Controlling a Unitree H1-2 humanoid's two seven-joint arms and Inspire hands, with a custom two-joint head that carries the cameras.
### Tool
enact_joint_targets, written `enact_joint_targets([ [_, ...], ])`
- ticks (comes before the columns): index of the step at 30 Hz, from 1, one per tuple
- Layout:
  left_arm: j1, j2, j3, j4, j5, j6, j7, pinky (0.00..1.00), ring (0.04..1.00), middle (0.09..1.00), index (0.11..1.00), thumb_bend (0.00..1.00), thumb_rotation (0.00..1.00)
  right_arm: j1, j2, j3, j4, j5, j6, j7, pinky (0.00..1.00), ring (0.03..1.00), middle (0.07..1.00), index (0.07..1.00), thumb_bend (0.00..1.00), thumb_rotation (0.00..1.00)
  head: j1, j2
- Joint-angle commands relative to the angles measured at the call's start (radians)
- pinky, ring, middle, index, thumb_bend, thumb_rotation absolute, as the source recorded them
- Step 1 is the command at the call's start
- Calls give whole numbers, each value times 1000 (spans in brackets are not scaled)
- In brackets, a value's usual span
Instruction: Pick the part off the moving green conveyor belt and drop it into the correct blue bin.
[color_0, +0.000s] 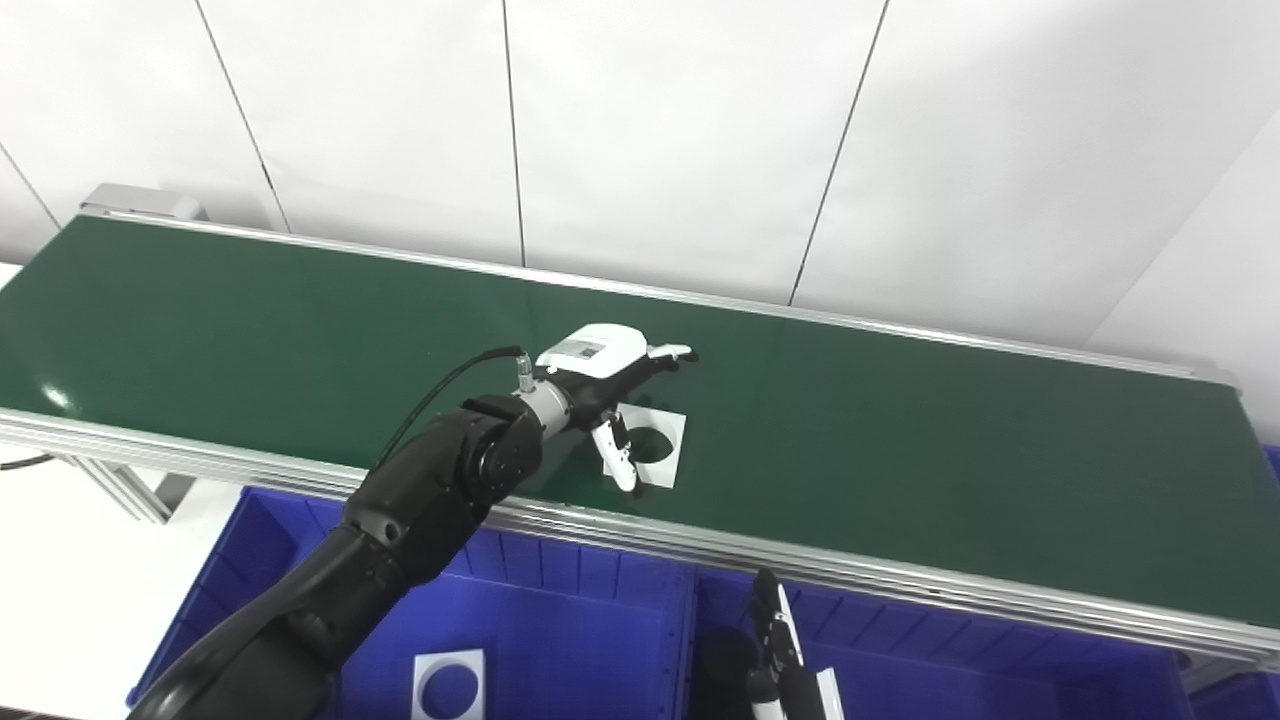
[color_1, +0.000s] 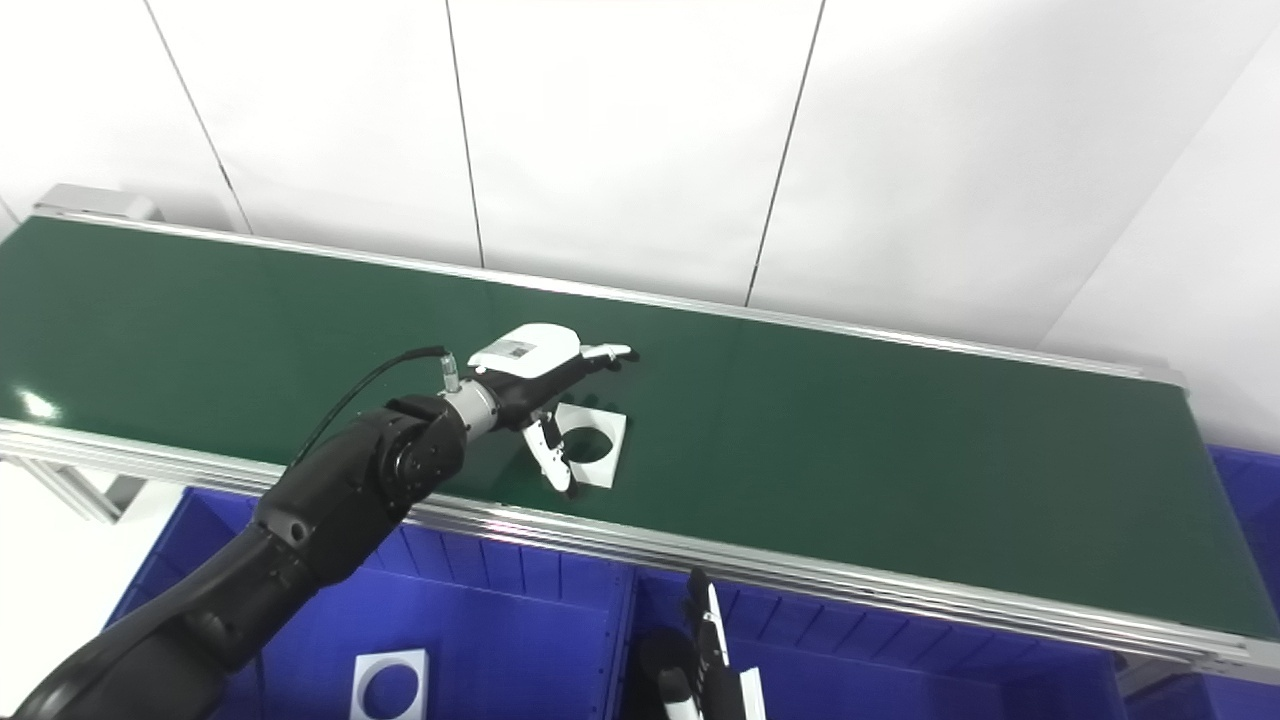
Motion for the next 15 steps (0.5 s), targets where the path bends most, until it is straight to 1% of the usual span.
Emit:
enact_joint_targets([
  [1, -57, -21, -8, 21, 26, -9, 78, 782, 848, 874, 891, 964, 57, 4, 66, 41, -30, -13, -57, -13, 1000, 968, 985, 997, 827, 980, -10, 4],
  [3, -62, -33, -17, 52, 37, -11, 110, 763, 840, 855, 871, 964, 79, 6, 73, 45, -33, -13, -57, -18, 1000, 962, 981, 992, 828, 965, -16, 6],
  [7, -65, -62, -37, 101, 42, -17, 149, 743, 819, 832, 847, 954, 77, 7, 82, 52, -34, -6, -57, -17, 1000, 968, 986, 992, 832, 956, -28, 12],
  [11, -66, -80, -61, 128, 41, -14, 159, 749, 818, 827, 846, 941, 97, 8, 94, 53, -34, -1, -57, -12, 1000, 970, 989, 989, 862, 948, -38, 14],
  [14, -58, -99, -67, 138, 22, -15, 157, 754, 820, 833, 854, 938, 79, 3, 100, 54, -30, -1, -57, -16, 1000, 969, 989, 986, 868, 940, -44, 14],
  [15, -56, -103, -68, 138, 21, -13, 156, 741, 819, 835, 857, 939, 76, 1, 101, 55, -27, 0, -57, -18, 1000, 966, 986, 981, 863, 930, -44, 13],
])
